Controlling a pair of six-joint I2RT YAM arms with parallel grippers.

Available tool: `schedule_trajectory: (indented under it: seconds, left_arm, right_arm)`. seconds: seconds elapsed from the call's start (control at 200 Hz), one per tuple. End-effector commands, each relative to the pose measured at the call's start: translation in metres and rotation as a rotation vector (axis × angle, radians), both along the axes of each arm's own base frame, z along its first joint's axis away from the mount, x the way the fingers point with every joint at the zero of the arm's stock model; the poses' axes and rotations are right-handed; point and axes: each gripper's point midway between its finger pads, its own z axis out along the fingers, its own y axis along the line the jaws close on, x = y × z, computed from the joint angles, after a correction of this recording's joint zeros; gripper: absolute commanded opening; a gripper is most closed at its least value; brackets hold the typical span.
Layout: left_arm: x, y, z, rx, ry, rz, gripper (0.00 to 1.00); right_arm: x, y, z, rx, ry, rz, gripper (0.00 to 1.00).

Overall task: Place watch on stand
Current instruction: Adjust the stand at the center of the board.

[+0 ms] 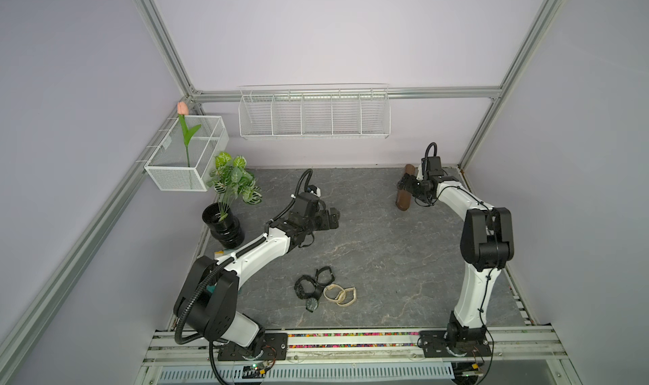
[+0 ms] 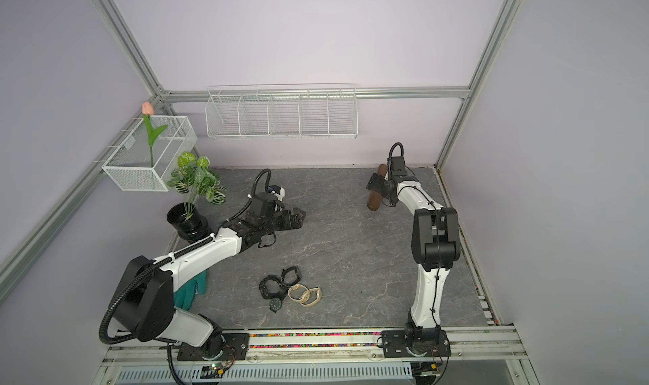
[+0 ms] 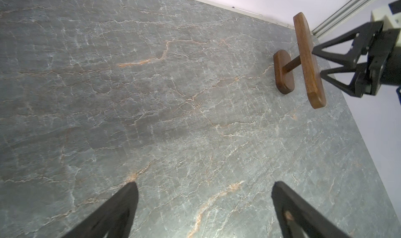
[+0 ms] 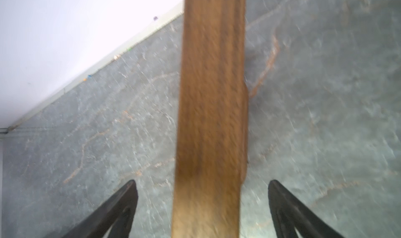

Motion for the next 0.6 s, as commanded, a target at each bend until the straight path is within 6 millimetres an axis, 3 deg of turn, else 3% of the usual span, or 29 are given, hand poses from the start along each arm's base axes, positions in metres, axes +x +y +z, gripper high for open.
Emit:
schedule_trajectory:
  seconds: [0.0, 0.165, 0.595]
  left_arm:
    - [0.002, 0.005, 0.007, 0.025, -0.019, 0.018, 0.99]
    - [-0.002, 0.015, 0.005, 0.059, -0.025, 0.04, 0.99]
    - [-0.006, 0.026, -0.003, 0.085, -0.025, 0.076, 1.0]
  right_arm:
    - [0.006, -0.004, -0.015, -0.052, 0.052, -0.005, 0.95]
    - [0.016, -0.009, -0.02, -0.099, 0.086, -0.001, 0.99]
    - [0.006, 0.008, -0.018, -0.176, 0.144, 0.044, 0.66]
